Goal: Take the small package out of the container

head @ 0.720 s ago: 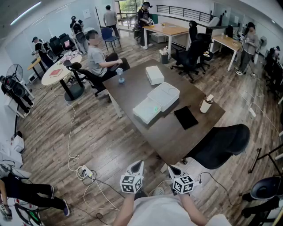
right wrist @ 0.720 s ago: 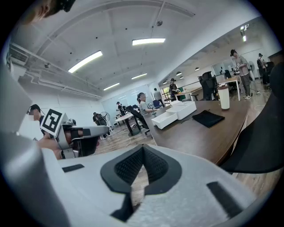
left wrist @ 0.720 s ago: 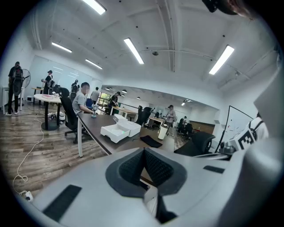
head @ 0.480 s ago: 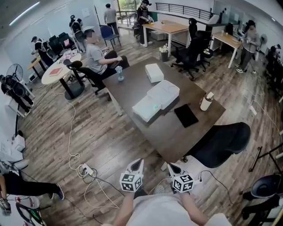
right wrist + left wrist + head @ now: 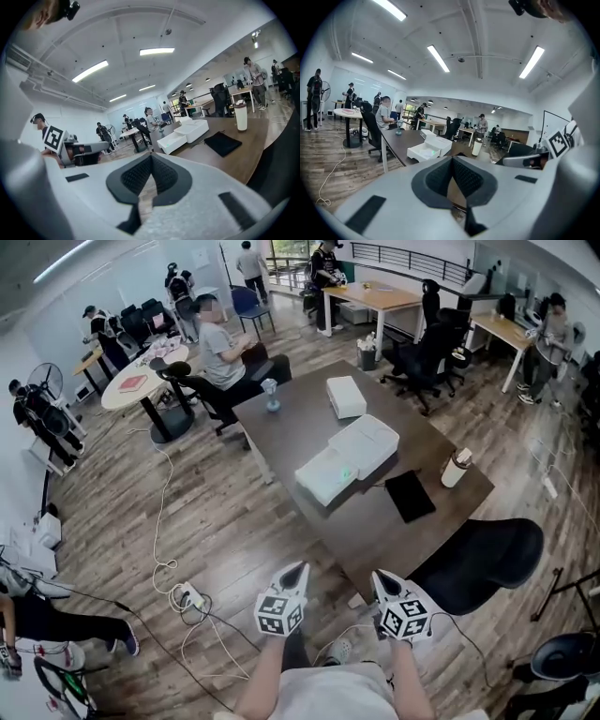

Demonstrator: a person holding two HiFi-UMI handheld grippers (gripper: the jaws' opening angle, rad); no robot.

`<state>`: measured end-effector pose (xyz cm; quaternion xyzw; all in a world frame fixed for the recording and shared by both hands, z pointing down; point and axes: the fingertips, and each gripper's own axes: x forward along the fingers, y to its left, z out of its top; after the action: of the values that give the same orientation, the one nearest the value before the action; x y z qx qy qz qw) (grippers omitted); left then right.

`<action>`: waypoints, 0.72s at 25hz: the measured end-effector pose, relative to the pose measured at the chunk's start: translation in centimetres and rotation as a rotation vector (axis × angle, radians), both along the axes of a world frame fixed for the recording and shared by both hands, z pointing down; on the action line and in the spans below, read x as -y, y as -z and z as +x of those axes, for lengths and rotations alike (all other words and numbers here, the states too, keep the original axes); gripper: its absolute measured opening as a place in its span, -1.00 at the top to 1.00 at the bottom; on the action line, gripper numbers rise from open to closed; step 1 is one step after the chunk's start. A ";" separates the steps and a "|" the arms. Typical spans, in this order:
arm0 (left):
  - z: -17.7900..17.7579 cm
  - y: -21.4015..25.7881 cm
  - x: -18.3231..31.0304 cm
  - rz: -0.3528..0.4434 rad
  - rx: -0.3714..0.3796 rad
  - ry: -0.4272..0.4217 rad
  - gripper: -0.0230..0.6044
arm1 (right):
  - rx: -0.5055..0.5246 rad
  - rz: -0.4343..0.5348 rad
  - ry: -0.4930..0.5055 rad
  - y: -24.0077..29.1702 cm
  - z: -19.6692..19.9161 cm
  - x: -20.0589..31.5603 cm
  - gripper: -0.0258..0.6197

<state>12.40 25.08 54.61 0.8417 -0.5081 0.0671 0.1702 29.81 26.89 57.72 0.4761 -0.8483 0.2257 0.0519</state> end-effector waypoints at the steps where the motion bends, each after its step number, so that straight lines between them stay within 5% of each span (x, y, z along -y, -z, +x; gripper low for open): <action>1: -0.5 0.1 0.3 -0.004 -0.005 0.014 0.91 | 0.017 0.001 -0.008 0.3 -0.2 0.6 0.91; 7: -1.7 1.5 3.4 -0.016 -0.082 0.034 0.91 | 0.125 -0.010 -0.110 0.4 -1.1 4.1 0.91; 13: -6.1 0.4 6.0 -0.021 -0.030 0.016 0.90 | 0.106 -0.018 -0.143 -0.6 -4.3 6.5 0.76; 16: -7.6 -0.1 8.0 -0.041 -0.016 0.003 0.56 | 0.089 -0.041 -0.164 -0.9 -4.9 7.8 0.59; 18: -8.6 -0.1 9.1 -0.042 -0.020 -0.009 0.50 | 0.070 -0.060 -0.166 -1.3 -5.4 8.6 0.42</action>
<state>3.76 16.03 54.75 0.8409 -0.5008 0.0700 0.1928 24.43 18.25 59.05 0.5350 -0.7999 0.2712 0.0176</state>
